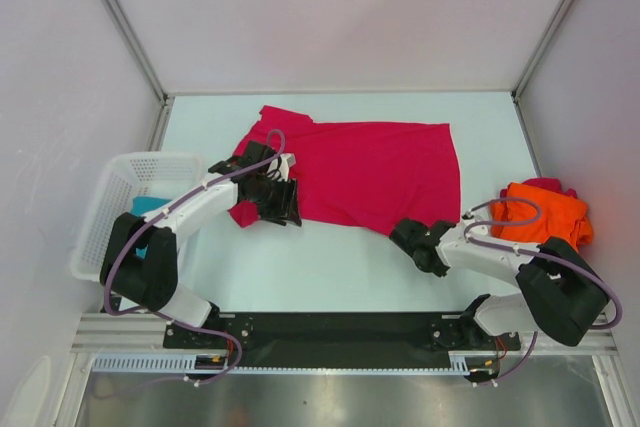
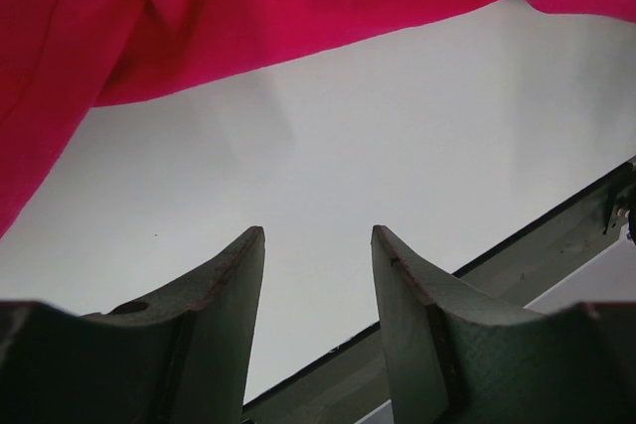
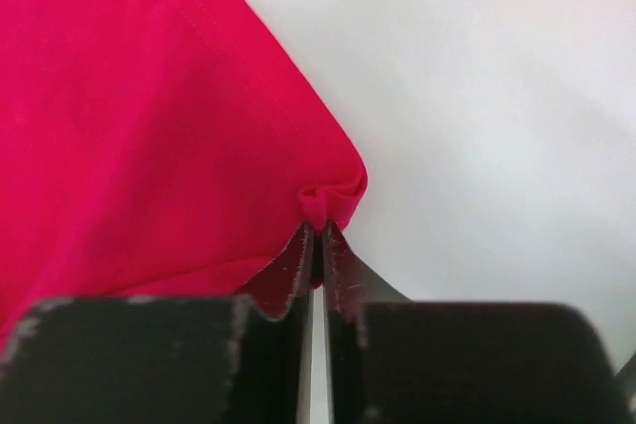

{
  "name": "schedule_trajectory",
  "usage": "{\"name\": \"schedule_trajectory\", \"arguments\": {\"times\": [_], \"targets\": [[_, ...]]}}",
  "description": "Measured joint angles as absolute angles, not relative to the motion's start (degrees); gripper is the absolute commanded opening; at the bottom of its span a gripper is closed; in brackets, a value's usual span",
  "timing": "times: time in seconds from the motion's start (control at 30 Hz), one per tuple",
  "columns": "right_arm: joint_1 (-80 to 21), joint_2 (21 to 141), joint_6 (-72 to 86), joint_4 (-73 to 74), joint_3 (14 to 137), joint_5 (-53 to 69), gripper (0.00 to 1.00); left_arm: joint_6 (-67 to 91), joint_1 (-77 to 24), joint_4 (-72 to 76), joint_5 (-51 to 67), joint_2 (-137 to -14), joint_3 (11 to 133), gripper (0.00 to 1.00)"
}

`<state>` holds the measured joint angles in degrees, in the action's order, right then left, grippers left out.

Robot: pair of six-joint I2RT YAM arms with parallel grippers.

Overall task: Fold and stack the t-shirts
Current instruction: Fold the flattened tshirt in 1/3 of the way

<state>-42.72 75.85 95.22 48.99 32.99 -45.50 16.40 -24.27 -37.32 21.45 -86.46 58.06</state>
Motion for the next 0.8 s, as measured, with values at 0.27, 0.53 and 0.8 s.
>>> {"name": "schedule_trajectory", "arguments": {"times": [0.27,0.53,0.8], "targets": [[-43.81,76.49,94.24,49.8,34.83,-46.22,0.0,16.4,-24.27,-37.23,21.45,-86.46,58.06,0.52],[-43.92,77.58,91.53,56.45,48.07,-52.45,0.0,16.4,-24.27,-37.17,21.3,-86.46,58.06,0.52],[-34.79,77.82,83.18,56.29,51.77,-55.29,0.0,16.4,-24.25,-37.23,20.69,-85.71,58.06,0.52]]}}
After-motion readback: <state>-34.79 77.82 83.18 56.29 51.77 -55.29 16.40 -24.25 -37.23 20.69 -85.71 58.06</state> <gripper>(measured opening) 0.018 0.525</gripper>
